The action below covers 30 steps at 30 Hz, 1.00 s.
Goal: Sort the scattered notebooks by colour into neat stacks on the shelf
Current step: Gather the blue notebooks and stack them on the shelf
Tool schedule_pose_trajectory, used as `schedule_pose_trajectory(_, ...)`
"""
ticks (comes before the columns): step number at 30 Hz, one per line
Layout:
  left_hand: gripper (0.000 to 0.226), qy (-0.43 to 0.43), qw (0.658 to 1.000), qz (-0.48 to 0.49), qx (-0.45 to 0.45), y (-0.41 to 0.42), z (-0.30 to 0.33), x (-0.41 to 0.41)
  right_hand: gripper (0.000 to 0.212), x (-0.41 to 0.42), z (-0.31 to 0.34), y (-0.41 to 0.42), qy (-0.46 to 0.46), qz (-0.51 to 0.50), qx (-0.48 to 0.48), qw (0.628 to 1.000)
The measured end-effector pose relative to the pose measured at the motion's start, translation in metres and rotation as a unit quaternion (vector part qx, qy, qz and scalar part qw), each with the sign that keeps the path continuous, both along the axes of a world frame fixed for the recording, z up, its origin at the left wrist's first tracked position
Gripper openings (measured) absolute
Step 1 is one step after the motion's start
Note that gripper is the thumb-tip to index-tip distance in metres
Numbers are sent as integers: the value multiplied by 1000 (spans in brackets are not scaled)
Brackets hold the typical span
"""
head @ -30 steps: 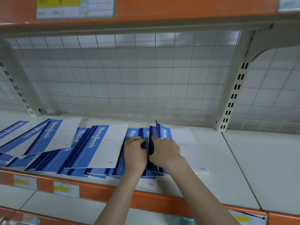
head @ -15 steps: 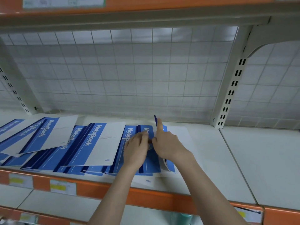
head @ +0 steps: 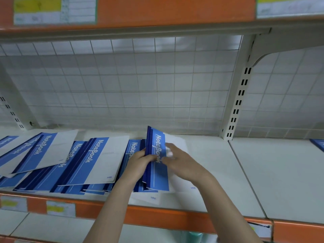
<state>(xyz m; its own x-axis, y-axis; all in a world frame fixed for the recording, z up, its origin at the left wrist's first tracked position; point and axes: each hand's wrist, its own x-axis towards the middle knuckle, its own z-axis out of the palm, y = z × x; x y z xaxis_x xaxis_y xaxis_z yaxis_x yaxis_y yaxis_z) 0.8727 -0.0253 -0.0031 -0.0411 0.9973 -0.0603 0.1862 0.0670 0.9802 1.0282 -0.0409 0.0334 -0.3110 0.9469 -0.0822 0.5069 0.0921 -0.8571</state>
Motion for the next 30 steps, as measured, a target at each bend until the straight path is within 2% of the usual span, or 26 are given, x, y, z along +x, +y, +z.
schedule_pose_trajectory(2, 11, -60, 998, 30, 0, 0, 3, -2, 56, 8, -7, 7, -24, -107, 39, 993)
schedule_pose_trajectory(4, 16, -105, 992, 60, 33, -1, 6, -5, 56, 12, -11, 13, 12, -169, 36, 985)
schedule_pose_trajectory(7, 17, -130, 985, 61, 94, -6, 11, -7, 46, 9, -12, 18, 157, -191, 30, 969)
schedule_pose_trajectory(10, 24, -108, 977, 14, 185, -10, 19, -6, 9, 7, -10, 16, 307, -202, 97, 925)
schedule_pose_trajectory(13, 23, -104, 968, -10, 229, -10, 29, -6, 21, 7, -9, 13, 362, -202, 144, 898)
schedule_pose_trajectory(16, 17, -118, 967, 14, 225, -11, 32, -3, 16, 5, -8, 9, 387, -186, 169, 887)
schedule_pose_trajectory(18, 16, -119, 968, 33, 220, -12, 28, 2, 20, 1, -10, 8, 394, -173, 178, 885)
schedule_pose_trajectory(21, 20, -128, 969, 78, 194, -12, 17, 12, 12, -4, -19, 7, 390, -155, 178, 890)
schedule_pose_trajectory(25, 20, -106, 965, 119, 206, -9, 7, 16, 17, -7, -32, 9, 379, -157, 169, 896)
schedule_pose_trajectory(30, 23, -62, 967, 114, 218, -7, 5, 14, 19, -3, -39, 12, 303, -167, 202, 916)
